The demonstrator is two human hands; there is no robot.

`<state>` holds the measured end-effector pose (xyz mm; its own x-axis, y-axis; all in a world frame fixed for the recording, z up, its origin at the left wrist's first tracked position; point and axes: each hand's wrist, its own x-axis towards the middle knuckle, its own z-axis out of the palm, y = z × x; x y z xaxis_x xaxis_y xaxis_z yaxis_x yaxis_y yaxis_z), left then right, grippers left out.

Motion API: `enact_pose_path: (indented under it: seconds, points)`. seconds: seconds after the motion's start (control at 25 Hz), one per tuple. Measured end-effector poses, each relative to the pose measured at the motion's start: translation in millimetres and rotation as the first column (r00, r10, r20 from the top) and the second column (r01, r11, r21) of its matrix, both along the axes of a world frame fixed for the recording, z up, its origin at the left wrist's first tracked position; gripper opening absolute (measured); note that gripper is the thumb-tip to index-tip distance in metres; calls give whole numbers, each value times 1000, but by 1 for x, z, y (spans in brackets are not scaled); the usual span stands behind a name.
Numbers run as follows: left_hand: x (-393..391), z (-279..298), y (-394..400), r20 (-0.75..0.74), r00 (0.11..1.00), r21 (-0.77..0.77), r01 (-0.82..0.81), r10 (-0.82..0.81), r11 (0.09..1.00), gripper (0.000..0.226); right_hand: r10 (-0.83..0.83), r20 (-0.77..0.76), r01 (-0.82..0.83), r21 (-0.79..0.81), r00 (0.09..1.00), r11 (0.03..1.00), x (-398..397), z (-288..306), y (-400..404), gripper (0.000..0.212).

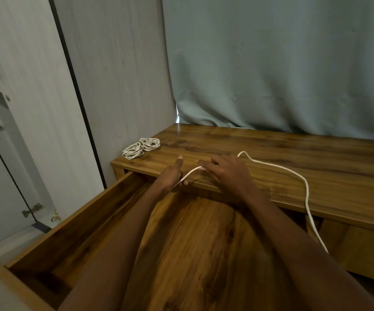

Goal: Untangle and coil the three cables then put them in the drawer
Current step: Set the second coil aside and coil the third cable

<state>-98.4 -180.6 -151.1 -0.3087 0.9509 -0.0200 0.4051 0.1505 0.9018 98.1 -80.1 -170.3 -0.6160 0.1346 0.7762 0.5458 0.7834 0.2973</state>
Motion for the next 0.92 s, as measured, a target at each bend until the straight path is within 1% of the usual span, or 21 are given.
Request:
enact_pose_path:
  seconds: [0.04,0.08,0.12,0.16,0.2,0.24,0.28,0.32,0.36,0.4,0.44,0.48,0.56,0.6,0.68,0.72,0.8,0.84,0.88,0.92]
  points:
    - [2,1,-2,44,994,-83,101,-98,991,84,-43,-7,43,27,999,999,4,0,4,30]
    - [3,3,-3,142,970,-140,218,-199,966,84,-78,-7,78,36,997,996,7,-1,7,35]
    - [4,4,-3,288,908,-157,358,-304,920,82,-98,-8,98,20,995,995,9,-1,9,39]
    - [6,5,-4,454,794,-124,505,-404,854,79,-104,-9,104,-18,995,994,11,-1,9,42]
    - [8,7,-4,597,643,-47,625,-480,779,76,-99,-7,99,-74,995,992,10,-1,10,43]
    - [13,10,-6,693,488,46,705,-531,708,74,-87,-7,85,-131,996,988,9,-1,9,46]
    - [17,12,-8,739,359,144,742,-570,655,73,-63,-1,61,-192,998,980,8,0,7,48]
    - [21,14,-9,752,262,246,740,-606,625,73,-24,3,24,-260,1000,965,7,1,5,52]
    - [25,16,-11,739,198,358,694,-644,624,71,30,-7,-30,-341,1000,940,5,2,2,57]
    - [28,19,-13,710,164,478,603,-685,639,67,82,-16,-81,-415,997,906,4,3,-1,62]
    - [30,23,-14,676,156,585,481,-720,653,64,113,-4,-102,-465,994,880,3,2,-5,65]
    - [32,27,-14,649,165,665,352,-743,659,61,124,33,-93,-486,992,869,1,-1,-8,61]
    - [33,33,-14,646,218,734,87,-732,673,56,120,120,-51,-467,985,883,-6,-9,-11,44]
    - [32,35,-14,673,268,725,-56,-689,686,55,116,148,-38,-448,982,893,-10,-10,-13,40]
    - [25,33,-10,757,371,647,-310,-538,697,54,132,185,-54,-375,974,925,-20,-13,-15,39]
    - [20,31,-8,794,402,601,-400,-456,692,53,133,216,-55,-333,967,941,-24,-13,-16,35]
    - [8,26,-6,839,447,528,-527,-312,666,46,111,280,-35,-263,953,964,-27,-13,-19,27]
    - [1,23,-6,835,503,514,-571,-222,640,43,93,308,-19,-235,947,972,-25,-14,-19,26]
    - [-7,19,-8,786,616,517,-595,-64,615,42,75,322,-6,-208,944,978,-22,-14,-18,26]
    - [-16,12,-9,647,748,533,-583,148,613,45,68,309,-7,-194,949,981,-19,-13,-17,27]
